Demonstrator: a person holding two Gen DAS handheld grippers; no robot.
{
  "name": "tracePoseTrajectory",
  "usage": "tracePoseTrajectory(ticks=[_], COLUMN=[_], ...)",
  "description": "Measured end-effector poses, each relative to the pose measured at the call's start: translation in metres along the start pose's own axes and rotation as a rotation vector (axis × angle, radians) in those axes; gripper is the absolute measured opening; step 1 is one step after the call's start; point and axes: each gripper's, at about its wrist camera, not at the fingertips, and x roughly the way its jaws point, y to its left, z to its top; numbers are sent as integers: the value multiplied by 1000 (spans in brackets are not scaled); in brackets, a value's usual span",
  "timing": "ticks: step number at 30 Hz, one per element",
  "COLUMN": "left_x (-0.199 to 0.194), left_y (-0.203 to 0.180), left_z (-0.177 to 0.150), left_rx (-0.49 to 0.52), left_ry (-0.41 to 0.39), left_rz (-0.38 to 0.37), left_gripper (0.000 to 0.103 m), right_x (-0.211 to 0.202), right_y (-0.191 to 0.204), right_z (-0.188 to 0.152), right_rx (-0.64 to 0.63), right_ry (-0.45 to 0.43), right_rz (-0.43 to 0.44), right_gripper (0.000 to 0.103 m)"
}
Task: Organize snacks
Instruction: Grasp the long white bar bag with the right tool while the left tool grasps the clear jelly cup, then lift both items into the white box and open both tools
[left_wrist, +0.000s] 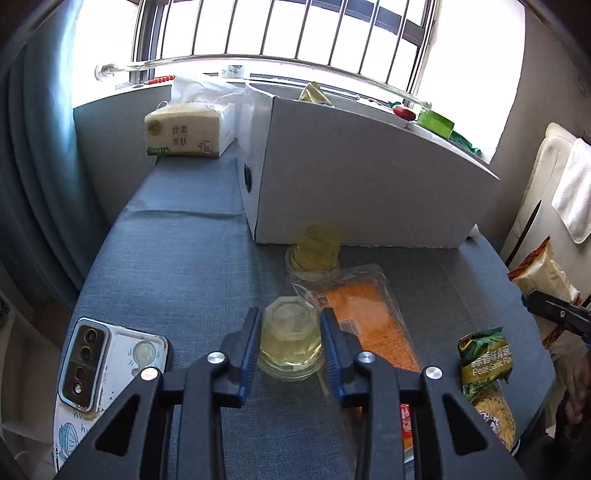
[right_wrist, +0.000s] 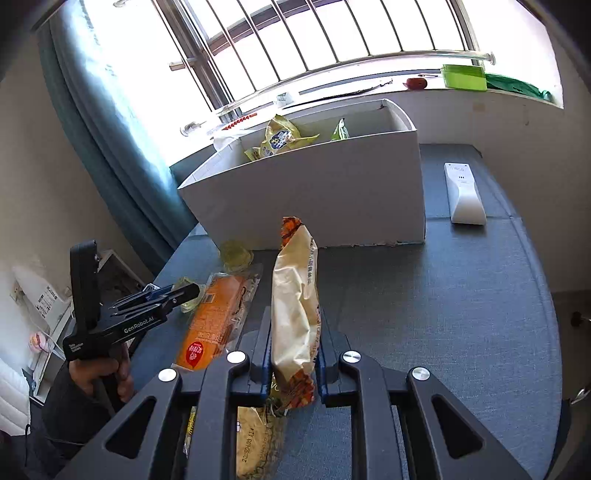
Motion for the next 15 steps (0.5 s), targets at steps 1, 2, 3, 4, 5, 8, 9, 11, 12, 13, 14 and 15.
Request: tracePoseTrajectory(ticks=[1,2,3,4,5,8,9,11,12,13,14,15], left_x=[-2,-4,-8,-12,-16,-33,-38,-49,-53,-57,-59,-62], left_y=[2,2,2,2,1,-8,-12,-19,-23,-26,-30,-35], left_z=[0,0,-1,0,1,9,13,24,31,38,45,54], left_rx=[-7,-14,-21,-27,-29,-2,2,25,37,46,55,68], left_ry=[-4,-9,-16,-26,-38,-100,-117,-151,-167,-182,-193,-207], left_rz=[-13,-19,-24,-31,-31,-27,-43,-46,-49,-56,-62,-61], left_gripper=[35,35,35,35,35,35,35,35,35,35,35,35], right_x=[1,3,4,4,4,3,2,-2,-4,-7,-10,-13], right_y=[0,0,0,1,1,3,3,2,1,2,2,3], right_z=[-1,-1,-1,-2,-2,0,2,9,15,22,29,37], right_rx=[1,0,-1,-2,-3,-8,-6,7,11,11,7,0], right_ry=[3,6,7,8,8,-2,-13,-44,-59,-75,-95,-114], right_rz=[2,3,3,4,6,4,-3,-20,-25,-30,-33,-34], right_gripper=[19,19,19,19,19,19,19,19,19,19,19,19])
